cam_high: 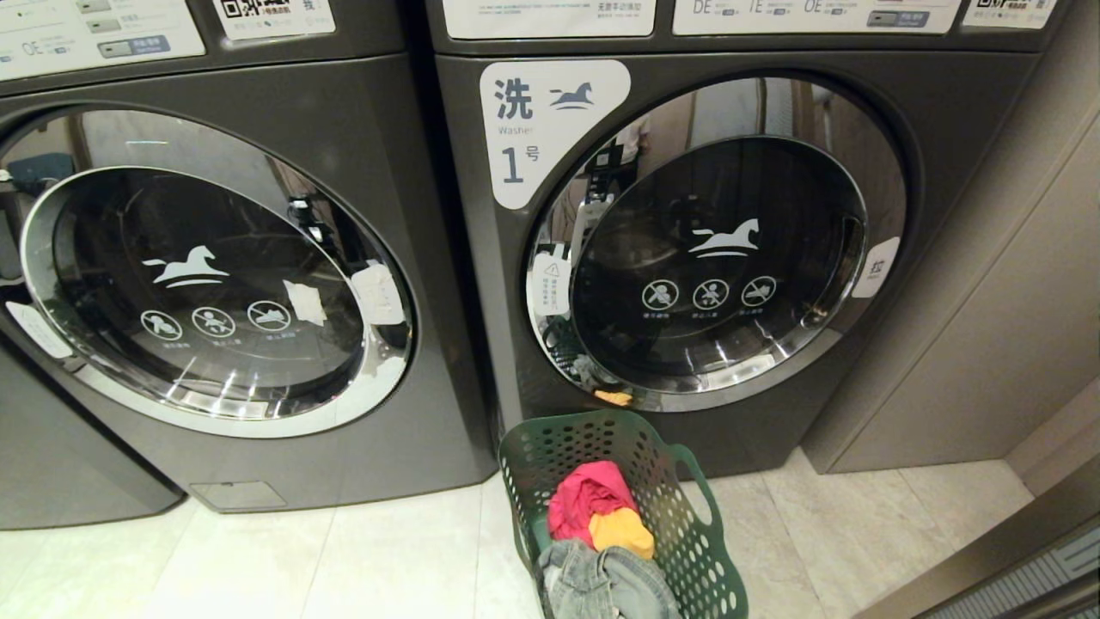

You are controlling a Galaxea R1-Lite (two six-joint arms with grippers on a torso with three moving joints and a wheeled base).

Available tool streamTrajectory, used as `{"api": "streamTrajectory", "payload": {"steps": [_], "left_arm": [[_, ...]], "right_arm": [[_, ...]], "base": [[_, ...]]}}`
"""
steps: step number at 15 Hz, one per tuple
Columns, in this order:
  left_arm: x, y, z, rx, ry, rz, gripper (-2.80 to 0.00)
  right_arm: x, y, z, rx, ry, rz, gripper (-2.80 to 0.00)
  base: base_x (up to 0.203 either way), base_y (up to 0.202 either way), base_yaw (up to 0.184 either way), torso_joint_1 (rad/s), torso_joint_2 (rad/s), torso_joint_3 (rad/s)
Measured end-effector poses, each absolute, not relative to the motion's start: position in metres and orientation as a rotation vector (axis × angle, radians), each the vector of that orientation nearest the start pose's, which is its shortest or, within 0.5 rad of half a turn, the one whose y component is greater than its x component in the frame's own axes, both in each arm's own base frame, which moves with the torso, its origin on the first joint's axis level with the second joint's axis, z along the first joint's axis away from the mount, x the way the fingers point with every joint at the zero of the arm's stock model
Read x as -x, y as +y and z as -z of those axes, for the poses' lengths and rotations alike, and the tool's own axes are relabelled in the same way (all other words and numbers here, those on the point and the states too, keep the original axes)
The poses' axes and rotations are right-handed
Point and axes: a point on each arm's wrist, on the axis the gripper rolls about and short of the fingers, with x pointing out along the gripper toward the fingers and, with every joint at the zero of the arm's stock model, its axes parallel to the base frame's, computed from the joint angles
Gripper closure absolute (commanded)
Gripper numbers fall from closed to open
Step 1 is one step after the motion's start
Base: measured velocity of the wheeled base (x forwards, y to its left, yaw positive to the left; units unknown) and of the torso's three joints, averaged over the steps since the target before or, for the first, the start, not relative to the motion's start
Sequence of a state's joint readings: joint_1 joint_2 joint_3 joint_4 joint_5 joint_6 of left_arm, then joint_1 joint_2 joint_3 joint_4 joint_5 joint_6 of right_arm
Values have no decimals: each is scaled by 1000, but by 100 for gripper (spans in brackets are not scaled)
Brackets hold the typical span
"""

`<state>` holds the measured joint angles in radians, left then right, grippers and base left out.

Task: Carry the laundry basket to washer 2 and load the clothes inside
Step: Open the lid of the washing machine

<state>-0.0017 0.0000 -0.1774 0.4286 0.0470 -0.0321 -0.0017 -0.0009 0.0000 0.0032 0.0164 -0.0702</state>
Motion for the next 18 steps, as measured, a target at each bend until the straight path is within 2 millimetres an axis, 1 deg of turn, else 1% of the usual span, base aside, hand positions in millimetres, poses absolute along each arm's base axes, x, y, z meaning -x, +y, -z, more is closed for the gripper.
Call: {"api": "streamTrajectory", "payload": {"steps": [18], "left_arm": [[42,1,-80,30,250,-51,0]], "right_arm": [[23,0,-75,65,1,-15,0]], "base": [[0,0,0,0,0,0]]}}
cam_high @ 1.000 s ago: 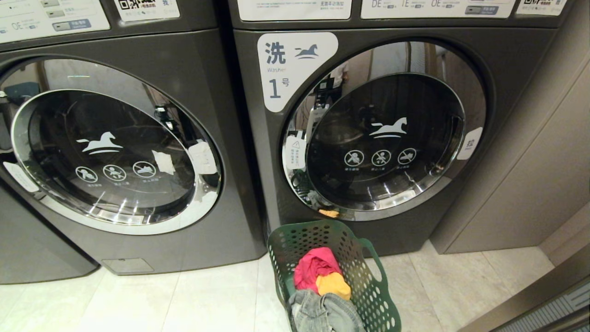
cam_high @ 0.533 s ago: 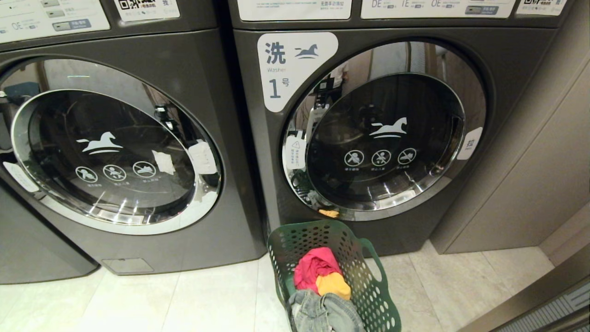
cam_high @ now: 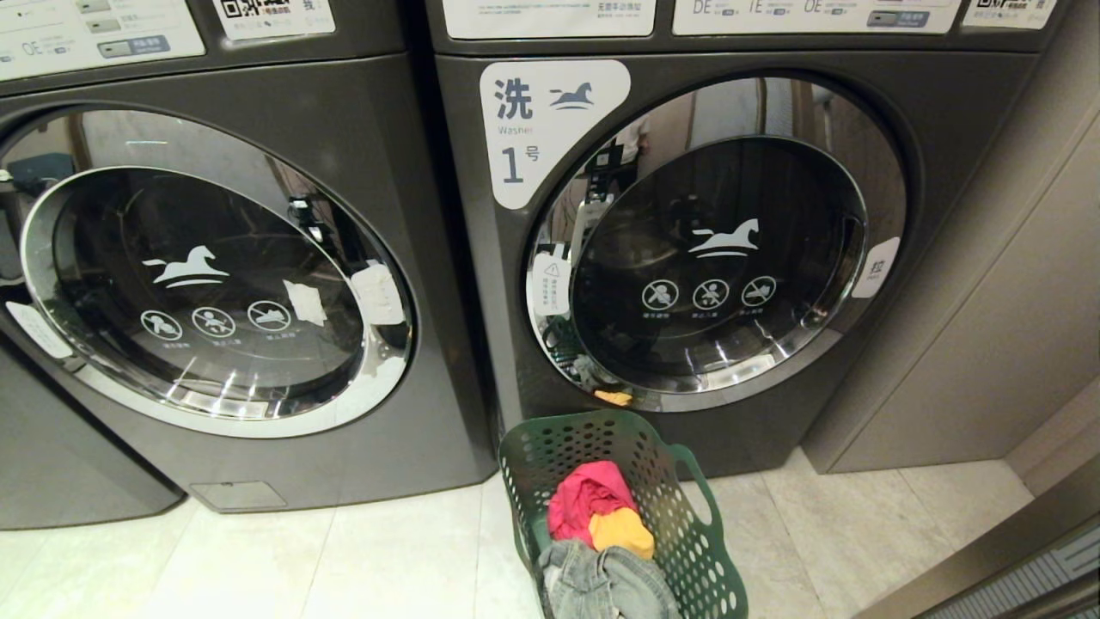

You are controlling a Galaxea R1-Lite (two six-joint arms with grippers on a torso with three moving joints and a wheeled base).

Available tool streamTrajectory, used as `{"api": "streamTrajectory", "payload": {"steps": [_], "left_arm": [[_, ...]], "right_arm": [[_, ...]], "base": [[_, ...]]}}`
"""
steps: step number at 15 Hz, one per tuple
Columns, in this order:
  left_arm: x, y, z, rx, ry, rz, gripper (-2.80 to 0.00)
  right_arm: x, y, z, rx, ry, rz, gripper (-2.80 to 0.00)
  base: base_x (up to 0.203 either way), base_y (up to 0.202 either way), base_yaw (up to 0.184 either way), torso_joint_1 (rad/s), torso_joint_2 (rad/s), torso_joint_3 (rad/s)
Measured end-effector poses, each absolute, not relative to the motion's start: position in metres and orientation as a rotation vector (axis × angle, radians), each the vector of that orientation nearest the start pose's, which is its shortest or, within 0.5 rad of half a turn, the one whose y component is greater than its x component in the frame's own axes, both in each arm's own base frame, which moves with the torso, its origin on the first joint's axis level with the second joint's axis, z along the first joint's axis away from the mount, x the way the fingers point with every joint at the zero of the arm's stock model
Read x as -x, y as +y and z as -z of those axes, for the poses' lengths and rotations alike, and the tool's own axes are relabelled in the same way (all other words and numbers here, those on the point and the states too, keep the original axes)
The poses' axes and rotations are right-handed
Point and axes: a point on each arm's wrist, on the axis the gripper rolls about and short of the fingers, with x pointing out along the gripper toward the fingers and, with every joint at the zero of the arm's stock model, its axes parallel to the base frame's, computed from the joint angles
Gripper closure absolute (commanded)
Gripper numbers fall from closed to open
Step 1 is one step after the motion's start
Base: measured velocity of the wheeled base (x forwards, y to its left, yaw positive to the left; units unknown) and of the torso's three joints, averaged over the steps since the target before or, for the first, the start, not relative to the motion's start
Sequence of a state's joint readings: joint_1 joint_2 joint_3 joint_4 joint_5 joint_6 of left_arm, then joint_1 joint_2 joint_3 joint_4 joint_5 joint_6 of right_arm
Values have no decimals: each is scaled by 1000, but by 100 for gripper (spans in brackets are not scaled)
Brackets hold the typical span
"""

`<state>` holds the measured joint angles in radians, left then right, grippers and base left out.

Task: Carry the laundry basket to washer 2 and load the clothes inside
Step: Open the lid of the washing machine

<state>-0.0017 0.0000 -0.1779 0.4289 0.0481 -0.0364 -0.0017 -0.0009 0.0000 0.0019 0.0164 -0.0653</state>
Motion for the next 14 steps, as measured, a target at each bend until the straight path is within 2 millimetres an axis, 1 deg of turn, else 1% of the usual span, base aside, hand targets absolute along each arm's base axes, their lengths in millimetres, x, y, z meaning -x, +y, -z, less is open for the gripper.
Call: {"api": "streamTrajectory", "payload": {"steps": [2,9,14], "left_arm": [[42,1,-80,30,250,-51,0],[42,1,-80,29,250,-50,0],[42,1,-80,27,250,-48,0]], "right_arm": [[23,0,-75,65,1,-15,0],[23,0,-75,64,-1,-16,0],[23,0,-75,65,-1,-15,0]], "base": [[0,0,0,2,4,72],[0,0,0,4,2,199],[0,0,0,3,2,64]]}}
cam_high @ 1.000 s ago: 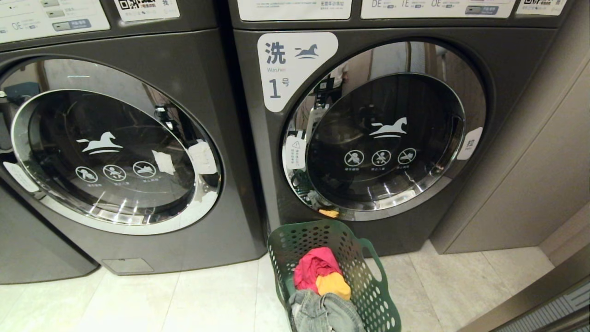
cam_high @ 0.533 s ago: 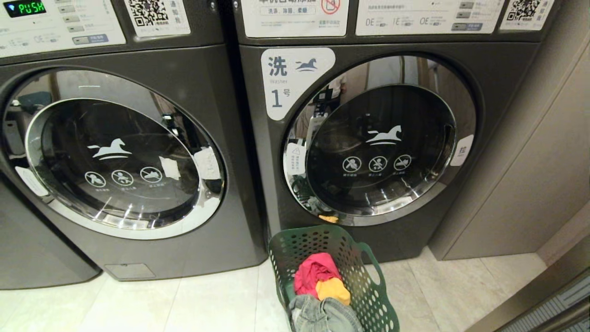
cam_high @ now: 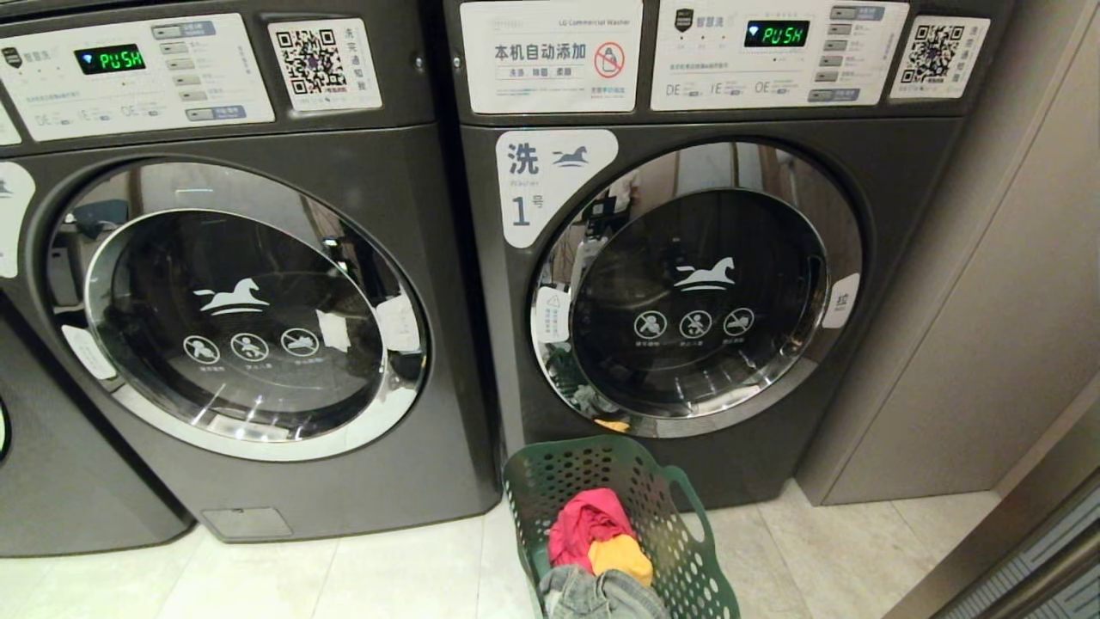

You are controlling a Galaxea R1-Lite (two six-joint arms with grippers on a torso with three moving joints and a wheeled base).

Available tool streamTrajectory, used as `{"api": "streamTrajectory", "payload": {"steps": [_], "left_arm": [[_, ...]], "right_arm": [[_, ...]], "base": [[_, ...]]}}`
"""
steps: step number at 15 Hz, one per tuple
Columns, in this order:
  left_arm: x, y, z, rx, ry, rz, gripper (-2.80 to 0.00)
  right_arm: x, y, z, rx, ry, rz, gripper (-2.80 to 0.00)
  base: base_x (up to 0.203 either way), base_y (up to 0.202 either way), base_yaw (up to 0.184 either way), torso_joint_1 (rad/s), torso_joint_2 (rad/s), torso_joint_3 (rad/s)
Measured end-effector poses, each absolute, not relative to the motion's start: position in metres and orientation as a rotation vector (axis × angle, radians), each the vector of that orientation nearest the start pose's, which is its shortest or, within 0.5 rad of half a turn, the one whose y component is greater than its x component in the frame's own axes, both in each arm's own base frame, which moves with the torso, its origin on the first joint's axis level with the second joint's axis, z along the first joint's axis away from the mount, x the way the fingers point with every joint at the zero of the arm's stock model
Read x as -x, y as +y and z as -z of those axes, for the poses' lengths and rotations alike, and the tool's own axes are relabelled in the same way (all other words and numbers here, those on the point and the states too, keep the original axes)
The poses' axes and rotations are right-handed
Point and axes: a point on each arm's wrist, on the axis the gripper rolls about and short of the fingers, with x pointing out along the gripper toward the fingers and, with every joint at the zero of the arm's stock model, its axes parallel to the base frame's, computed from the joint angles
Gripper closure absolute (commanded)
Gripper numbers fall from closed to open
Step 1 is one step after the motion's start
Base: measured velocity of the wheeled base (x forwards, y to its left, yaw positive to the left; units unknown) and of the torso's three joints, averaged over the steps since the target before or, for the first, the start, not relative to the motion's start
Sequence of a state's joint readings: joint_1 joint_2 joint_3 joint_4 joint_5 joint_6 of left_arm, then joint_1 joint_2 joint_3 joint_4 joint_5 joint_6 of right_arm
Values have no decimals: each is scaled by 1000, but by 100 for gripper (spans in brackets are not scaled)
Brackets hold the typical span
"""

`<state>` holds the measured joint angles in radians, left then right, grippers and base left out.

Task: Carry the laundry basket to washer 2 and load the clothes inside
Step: Open the lid of the washing machine

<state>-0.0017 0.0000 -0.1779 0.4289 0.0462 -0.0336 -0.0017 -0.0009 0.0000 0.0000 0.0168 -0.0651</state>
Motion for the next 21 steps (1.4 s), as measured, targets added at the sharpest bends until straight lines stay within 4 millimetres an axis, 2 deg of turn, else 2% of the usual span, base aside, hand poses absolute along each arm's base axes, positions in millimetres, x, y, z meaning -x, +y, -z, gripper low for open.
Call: {"api": "streamTrajectory", "payload": {"steps": [4,6,10,11,13,14,15,17,19,21], "left_arm": [[42,1,-80,33,246,-49,0],[45,1,-95,62,167,-35,0],[70,0,-167,81,-27,44,0],[70,-1,-188,92,-29,83,0],[53,-2,-227,120,10,184,0],[37,-4,-244,137,44,242,-280],[16,-5,-259,151,77,303,-280],[-32,-10,-275,176,141,415,-280],[-82,-14,-278,194,190,493,-280],[-127,-17,-266,206,234,518,-280]], "right_arm": [[23,1,-75,72,-2,-21,0],[23,0,-75,68,-1,-17,0],[23,0,-75,69,-1,-15,0],[23,0,-75,69,-1,-15,0],[23,0,-75,66,0,-15,0],[23,0,-75,66,0,-15,0],[23,0,-75,63,0,-14,0],[23,0,-75,56,0,-13,0],[23,0,-75,56,0,-14,0],[23,0,-75,56,0,-14,0]], "base": [[0,0,0,0,0,0],[0,0,0,0,0,0],[0,0,0,0,0,0],[0,0,0,0,0,0],[0,0,0,0,0,0],[0,0,0,0,0,0],[0,0,0,0,0,0],[0,0,0,0,0,0],[0,0,0,0,0,0],[0,0,0,0,0,0]]}}
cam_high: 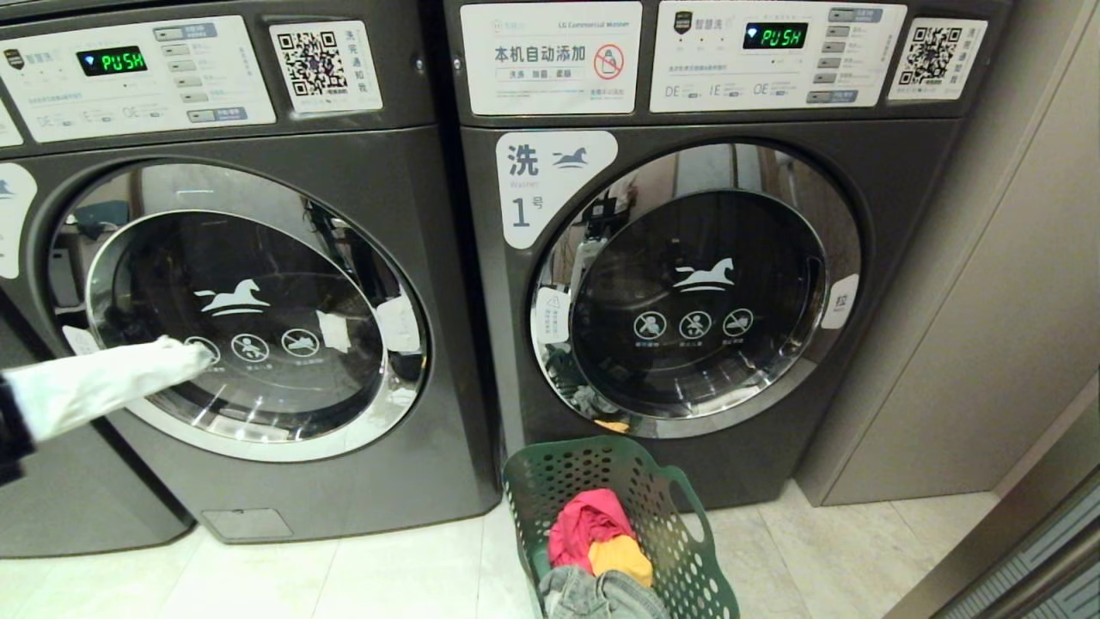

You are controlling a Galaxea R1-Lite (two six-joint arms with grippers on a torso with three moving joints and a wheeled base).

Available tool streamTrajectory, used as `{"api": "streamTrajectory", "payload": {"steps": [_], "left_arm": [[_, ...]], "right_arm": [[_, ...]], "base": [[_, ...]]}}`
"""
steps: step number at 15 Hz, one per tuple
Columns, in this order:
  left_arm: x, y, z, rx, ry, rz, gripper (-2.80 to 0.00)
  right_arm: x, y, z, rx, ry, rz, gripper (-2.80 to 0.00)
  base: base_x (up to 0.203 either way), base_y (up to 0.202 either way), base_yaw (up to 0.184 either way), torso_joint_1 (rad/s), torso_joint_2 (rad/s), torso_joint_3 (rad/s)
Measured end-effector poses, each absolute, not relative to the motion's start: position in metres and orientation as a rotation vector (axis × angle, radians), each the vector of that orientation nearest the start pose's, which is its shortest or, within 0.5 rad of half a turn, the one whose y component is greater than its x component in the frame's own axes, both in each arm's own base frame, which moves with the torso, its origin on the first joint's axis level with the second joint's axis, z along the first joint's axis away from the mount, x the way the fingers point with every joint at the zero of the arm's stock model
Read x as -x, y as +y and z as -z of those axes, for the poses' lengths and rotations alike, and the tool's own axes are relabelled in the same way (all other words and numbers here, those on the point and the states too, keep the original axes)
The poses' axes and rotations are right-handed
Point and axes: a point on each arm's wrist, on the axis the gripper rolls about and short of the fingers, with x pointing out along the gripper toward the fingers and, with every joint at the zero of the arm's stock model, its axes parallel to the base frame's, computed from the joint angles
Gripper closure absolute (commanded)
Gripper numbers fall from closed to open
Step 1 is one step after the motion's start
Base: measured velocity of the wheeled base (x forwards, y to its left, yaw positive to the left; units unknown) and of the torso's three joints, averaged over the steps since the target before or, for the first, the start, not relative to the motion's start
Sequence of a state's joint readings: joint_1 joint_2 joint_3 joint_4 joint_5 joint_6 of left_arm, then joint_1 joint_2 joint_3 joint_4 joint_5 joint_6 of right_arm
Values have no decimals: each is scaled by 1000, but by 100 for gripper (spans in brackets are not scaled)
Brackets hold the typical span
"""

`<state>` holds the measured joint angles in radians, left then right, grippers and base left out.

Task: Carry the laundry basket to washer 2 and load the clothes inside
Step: Open the lid of the washing machine

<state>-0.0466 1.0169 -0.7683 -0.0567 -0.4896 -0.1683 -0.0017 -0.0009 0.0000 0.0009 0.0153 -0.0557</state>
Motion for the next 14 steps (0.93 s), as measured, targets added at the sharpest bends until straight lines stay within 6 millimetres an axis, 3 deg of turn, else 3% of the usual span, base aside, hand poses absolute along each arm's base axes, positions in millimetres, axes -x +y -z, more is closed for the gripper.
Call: {"api": "streamTrajectory", "payload": {"steps": [8,12,14], "left_arm": [[-274,-10,-180,141,316,239,-280],[-327,-8,-138,36,201,259,-280],[-346,-12,-127,0,110,299,-280]], "right_arm": [[23,0,-76,21,-3,-11,0],[23,0,-76,20,-3,-11,0],[23,0,-76,20,-4,-11,0]], "base": [[0,0,0,0,0,0],[0,0,0,0,0,0],[0,0,0,0,0,0]]}}
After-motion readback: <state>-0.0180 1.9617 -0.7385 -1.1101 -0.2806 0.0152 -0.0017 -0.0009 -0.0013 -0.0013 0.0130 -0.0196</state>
